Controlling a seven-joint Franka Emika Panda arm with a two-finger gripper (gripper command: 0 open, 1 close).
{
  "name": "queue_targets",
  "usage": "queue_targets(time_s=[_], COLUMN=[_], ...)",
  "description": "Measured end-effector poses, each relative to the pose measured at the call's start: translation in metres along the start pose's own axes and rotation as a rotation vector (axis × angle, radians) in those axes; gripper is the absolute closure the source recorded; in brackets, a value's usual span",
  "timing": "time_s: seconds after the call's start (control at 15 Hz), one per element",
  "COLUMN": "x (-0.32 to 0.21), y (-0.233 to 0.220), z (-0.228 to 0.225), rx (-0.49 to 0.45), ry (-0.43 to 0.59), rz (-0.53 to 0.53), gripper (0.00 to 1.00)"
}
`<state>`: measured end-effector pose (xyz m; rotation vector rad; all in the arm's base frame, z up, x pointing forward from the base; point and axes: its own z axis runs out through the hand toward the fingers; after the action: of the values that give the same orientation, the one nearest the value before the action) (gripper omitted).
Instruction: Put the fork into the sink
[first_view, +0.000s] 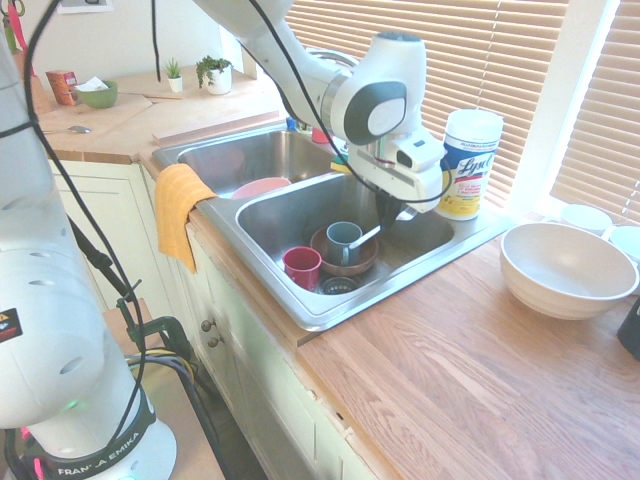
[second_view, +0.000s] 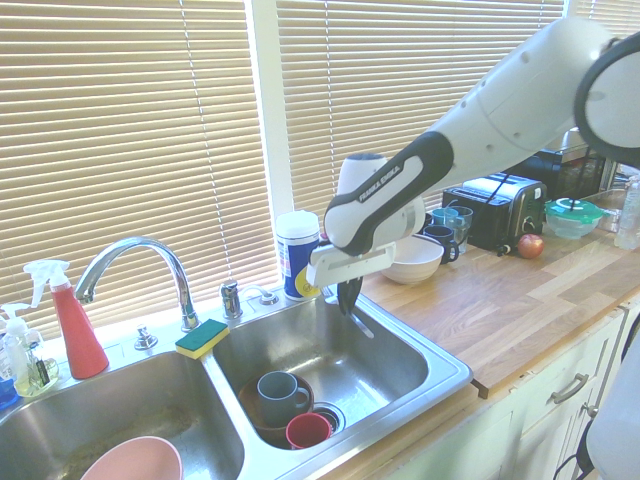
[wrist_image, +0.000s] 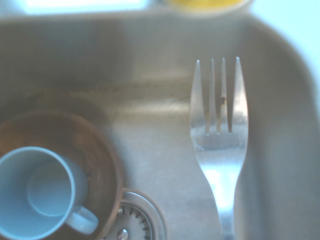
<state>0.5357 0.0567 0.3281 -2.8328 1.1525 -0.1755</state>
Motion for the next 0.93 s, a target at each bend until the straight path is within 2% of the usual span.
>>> queue_targets(time_s=[0.33, 0.93], x=[-0.02, -0.037], y=[-0.008, 0.003], z=[0.07, 0.143], rx=[-0.053, -0.112], ry=[-0.039, -0.074], rz=[-0.04, -0.053], gripper=[1.0, 1.0])
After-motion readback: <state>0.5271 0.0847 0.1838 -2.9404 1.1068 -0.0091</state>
